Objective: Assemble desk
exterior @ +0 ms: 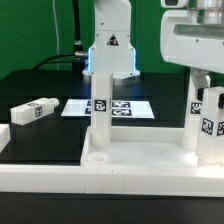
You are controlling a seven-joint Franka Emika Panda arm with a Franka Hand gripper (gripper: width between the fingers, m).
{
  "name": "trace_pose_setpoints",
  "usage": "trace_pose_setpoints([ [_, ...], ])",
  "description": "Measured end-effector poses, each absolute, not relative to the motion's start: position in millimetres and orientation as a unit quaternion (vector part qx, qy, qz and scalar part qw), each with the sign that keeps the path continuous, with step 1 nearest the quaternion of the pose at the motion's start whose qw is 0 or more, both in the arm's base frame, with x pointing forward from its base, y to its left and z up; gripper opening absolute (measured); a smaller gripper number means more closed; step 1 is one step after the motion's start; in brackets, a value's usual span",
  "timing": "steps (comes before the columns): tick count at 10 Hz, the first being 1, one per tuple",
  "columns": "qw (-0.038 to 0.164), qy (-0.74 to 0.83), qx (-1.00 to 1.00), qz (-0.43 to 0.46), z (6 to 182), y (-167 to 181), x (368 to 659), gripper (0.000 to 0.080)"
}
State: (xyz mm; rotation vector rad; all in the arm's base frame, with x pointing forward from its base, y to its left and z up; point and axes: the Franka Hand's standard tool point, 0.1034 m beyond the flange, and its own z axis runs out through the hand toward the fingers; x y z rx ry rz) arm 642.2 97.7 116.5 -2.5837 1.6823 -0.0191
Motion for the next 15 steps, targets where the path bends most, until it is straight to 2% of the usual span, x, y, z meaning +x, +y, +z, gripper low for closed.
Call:
trace_pose_setpoints([
  [5,0.036,0.694,-0.719,0.007,115.7,97,641,0.029],
  [6,0.038,0.718,-0.695,0.008,115.7,97,642,0.0366],
  [7,0.041,0.728,-0.685,0.011,115.7,99,642,0.0366],
  [9,0.038,0.687,-0.726,0.011,114.7,101,640,0.0617],
  [10,0.038,0.684,-0.728,0.011,114.6,104,640,0.064],
  [15,0.039,0.479,-0.877,-0.006,115.5,109,641,0.0649],
])
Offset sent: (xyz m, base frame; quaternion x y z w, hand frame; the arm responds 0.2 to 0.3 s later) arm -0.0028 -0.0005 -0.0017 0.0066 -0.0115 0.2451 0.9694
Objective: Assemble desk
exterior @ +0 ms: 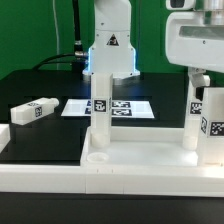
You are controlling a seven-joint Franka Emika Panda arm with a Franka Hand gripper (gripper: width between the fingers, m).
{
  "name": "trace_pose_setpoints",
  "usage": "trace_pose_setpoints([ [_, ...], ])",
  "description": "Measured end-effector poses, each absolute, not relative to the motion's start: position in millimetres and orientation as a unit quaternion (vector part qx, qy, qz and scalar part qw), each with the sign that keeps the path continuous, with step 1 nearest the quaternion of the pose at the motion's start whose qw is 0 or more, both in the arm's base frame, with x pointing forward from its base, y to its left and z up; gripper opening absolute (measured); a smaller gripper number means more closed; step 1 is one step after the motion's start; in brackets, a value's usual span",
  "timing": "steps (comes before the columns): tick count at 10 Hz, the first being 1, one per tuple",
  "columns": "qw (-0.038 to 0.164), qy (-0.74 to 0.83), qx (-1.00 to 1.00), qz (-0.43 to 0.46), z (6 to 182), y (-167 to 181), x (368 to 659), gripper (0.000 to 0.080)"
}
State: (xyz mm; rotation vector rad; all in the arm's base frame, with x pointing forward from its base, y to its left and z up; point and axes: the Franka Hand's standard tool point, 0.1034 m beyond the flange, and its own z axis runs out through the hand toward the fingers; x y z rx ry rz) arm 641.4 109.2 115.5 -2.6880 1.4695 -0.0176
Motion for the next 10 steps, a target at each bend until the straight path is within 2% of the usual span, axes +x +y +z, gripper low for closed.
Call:
trace_pose_setpoints([
  [10,0.026,0.082,-0.996,-0.026,116.3,105.3,643.7,0.0649],
])
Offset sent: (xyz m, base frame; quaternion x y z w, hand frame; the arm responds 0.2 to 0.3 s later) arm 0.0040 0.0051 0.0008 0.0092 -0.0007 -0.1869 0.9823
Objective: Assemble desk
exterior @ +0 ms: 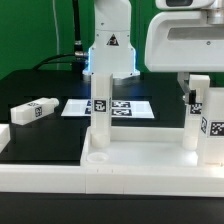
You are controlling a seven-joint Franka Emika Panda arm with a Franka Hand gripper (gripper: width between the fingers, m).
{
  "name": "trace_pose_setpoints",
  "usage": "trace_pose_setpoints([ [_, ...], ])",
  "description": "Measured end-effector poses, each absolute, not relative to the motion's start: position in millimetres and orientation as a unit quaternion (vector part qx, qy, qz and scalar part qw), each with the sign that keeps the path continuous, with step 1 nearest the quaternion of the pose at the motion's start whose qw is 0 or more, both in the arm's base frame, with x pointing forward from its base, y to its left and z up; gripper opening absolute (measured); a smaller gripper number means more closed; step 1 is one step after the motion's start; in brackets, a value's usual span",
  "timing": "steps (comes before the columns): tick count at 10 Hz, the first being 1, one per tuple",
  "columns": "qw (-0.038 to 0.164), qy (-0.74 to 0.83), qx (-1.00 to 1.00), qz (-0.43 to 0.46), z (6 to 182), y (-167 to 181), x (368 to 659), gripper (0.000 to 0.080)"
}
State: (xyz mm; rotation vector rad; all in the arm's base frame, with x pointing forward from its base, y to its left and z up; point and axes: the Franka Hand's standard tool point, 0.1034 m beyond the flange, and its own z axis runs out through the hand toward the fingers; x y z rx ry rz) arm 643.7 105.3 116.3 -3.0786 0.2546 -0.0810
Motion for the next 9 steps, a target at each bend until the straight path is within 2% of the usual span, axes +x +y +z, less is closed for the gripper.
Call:
trace_pose_setpoints([
  [2,0.021,0.039,-0.999,-0.027,116.3,102.6,644.0,0.0619],
  [3,0.021,0.043,-0.998,-0.027,116.3,102.6,644.0,0.0444],
  [4,0.021,0.043,-0.998,-0.027,116.3,102.4,644.0,0.0444],
  [5,0.021,0.043,-0.998,-0.027,116.3,102.3,644.0,0.0287],
  [9,0.021,0.058,-0.998,-0.027,116.3,102.0,644.1,0.0289],
])
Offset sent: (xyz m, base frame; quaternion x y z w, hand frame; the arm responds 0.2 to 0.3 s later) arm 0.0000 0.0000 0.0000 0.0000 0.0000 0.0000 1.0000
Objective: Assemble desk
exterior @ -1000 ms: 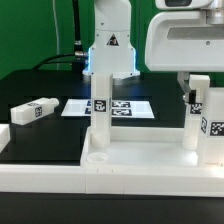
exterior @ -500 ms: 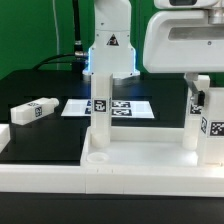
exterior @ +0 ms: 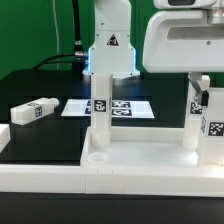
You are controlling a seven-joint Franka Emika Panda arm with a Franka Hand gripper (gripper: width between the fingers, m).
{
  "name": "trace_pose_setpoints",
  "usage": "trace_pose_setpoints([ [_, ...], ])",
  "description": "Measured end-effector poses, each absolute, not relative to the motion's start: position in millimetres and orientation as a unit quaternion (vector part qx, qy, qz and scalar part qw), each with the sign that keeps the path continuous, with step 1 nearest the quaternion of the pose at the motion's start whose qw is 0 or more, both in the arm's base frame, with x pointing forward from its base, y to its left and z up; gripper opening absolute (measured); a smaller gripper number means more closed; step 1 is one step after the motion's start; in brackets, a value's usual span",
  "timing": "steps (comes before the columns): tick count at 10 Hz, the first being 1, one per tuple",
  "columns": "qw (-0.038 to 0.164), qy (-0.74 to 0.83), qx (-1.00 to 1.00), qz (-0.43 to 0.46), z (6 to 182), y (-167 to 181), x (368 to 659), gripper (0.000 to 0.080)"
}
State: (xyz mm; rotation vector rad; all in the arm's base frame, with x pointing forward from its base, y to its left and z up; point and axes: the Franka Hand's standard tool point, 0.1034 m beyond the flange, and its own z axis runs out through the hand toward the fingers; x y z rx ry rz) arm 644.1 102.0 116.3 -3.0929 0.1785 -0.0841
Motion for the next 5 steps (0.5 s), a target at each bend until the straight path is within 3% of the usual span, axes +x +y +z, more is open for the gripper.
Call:
trace_pose_setpoints([
  [5,0.04,0.32,-0.946,-0.016,116.3,91.8,644.1,0.0291],
])
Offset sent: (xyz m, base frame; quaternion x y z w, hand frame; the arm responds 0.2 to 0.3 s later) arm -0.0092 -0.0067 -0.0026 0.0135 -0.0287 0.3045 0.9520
